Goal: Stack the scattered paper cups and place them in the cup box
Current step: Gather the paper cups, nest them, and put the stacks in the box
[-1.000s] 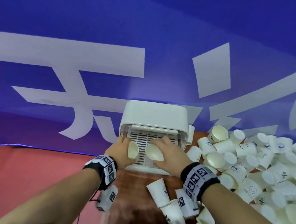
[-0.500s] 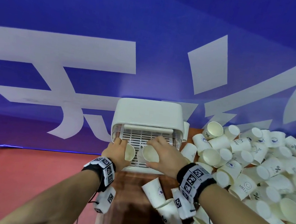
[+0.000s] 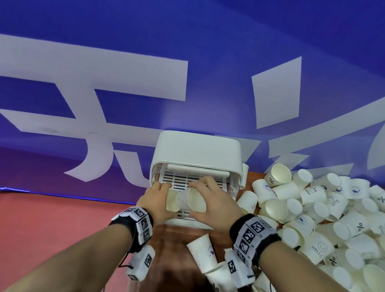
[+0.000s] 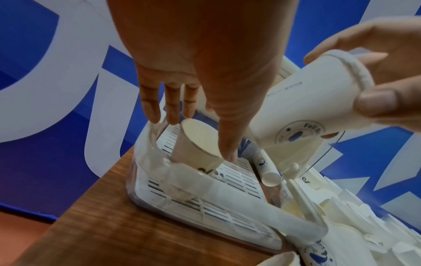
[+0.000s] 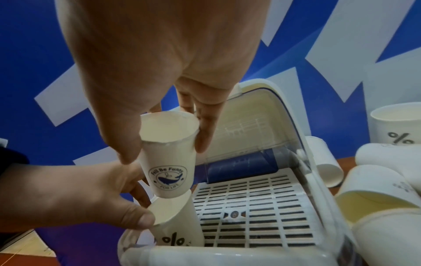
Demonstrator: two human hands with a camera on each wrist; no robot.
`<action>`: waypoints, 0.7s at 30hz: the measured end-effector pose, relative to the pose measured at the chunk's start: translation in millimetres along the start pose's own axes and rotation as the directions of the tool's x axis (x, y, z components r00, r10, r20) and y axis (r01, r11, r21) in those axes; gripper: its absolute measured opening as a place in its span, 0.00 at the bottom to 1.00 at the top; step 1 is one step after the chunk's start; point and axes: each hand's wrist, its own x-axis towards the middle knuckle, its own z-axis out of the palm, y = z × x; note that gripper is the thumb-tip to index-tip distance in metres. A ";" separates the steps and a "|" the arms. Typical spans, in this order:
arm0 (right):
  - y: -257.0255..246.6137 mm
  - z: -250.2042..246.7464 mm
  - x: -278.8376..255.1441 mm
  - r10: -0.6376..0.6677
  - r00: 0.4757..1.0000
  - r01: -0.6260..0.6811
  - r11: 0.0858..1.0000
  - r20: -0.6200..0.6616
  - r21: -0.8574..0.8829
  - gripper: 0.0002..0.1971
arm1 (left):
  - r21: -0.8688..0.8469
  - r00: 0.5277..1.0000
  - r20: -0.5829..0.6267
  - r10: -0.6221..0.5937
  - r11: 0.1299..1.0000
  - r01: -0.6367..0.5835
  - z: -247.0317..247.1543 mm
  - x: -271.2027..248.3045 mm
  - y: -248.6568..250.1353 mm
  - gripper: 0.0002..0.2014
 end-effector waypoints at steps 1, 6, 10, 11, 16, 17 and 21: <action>-3.6 0.2 2.0 -0.002 1.000 0.002 1.000 0.006 0.007 0.37 | -0.016 1.000 -0.019 0.002 1.000 -0.003 -3.1 -3.1 -2.0 0.42; -21.8 12.7 16.8 -0.008 0.999 0.009 1.000 0.039 -0.024 0.38 | -0.104 0.997 -0.069 -0.030 0.994 0.022 -18.5 -21.3 -21.6 0.30; -34.3 23.1 30.8 -0.014 0.997 0.027 0.984 0.079 -0.175 0.36 | -0.149 0.993 -0.099 -0.061 0.988 0.046 -25.9 -35.0 -40.4 0.25; -36.3 25.2 34.0 -0.008 0.996 0.028 0.978 0.092 -0.209 0.36 | -0.155 0.992 -0.105 -0.064 0.987 0.047 -26.9 -37.5 -44.2 0.24; -37.6 39.7 48.0 0.054 0.988 -0.015 0.966 0.143 -0.258 0.35 | -0.186 0.990 -0.102 -0.098 0.979 0.077 -25.9 -42.2 -60.5 0.24; -36.8 42.9 49.8 0.068 0.986 -0.027 0.965 0.150 -0.261 0.34 | -0.192 0.990 -0.097 -0.102 0.978 0.082 -25.1 -42.0 -62.3 0.24; -30.8 56.0 56.7 0.113 0.978 -0.069 0.969 0.176 -0.237 0.32 | -0.204 0.991 -0.086 -0.101 0.975 0.081 -23.9 -39.3 -65.1 0.23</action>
